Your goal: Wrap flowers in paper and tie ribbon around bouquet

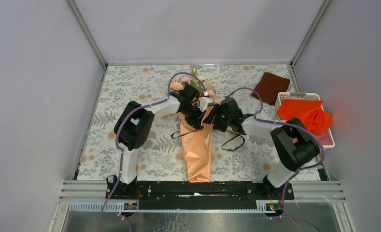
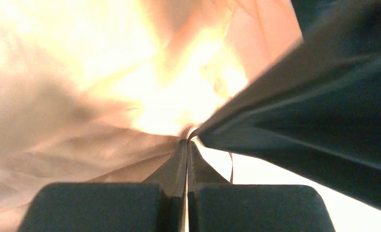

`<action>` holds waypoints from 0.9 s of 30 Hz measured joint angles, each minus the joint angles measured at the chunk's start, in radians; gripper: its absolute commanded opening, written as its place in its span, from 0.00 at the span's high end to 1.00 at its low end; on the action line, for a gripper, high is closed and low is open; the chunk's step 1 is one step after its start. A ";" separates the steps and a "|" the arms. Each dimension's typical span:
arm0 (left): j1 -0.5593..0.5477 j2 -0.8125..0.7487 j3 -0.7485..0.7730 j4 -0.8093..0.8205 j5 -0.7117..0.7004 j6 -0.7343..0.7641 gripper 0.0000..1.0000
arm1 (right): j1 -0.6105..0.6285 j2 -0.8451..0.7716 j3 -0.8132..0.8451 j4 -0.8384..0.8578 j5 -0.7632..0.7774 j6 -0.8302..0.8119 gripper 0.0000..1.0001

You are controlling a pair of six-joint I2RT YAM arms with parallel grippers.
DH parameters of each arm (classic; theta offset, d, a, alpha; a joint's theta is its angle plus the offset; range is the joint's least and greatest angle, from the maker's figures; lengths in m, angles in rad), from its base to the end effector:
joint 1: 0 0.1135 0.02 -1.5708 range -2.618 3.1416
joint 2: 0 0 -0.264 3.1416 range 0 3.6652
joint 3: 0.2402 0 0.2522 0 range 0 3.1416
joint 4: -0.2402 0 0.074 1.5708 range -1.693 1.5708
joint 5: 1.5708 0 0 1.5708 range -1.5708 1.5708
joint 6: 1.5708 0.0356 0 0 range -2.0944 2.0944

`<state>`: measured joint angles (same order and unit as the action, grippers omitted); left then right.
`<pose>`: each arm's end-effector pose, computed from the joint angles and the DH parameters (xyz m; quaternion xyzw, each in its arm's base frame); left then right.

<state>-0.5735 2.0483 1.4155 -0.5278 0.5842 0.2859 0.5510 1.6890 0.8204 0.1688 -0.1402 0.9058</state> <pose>0.3385 -0.2420 0.1564 0.4439 0.8279 -0.3070 0.1526 0.2860 0.1816 0.1570 0.1305 0.8955 0.3275 0.2718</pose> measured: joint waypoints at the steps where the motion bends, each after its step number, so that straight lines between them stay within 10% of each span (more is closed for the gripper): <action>1: -0.002 0.002 0.000 0.008 -0.001 -0.004 1.00 | -0.004 -0.027 -0.011 -0.009 0.014 0.000 0.34; 10: -0.003 0.018 -0.004 0.045 -0.005 -0.026 1.00 | -0.134 -0.328 -0.061 -0.252 0.254 -0.125 0.27; 18: -0.003 0.017 -0.004 0.050 -0.005 -0.027 1.00 | -0.303 -0.261 -0.056 -0.435 0.340 -0.263 0.27; 27: -0.003 0.017 -0.004 0.050 -0.008 -0.027 1.00 | -0.315 -0.096 -0.008 -0.369 0.236 -0.348 1.00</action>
<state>-0.5762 2.0651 1.4117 -0.4774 0.5766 0.2592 0.2356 1.5932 0.8124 -0.2001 0.0956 0.5583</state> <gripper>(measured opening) 0.004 0.118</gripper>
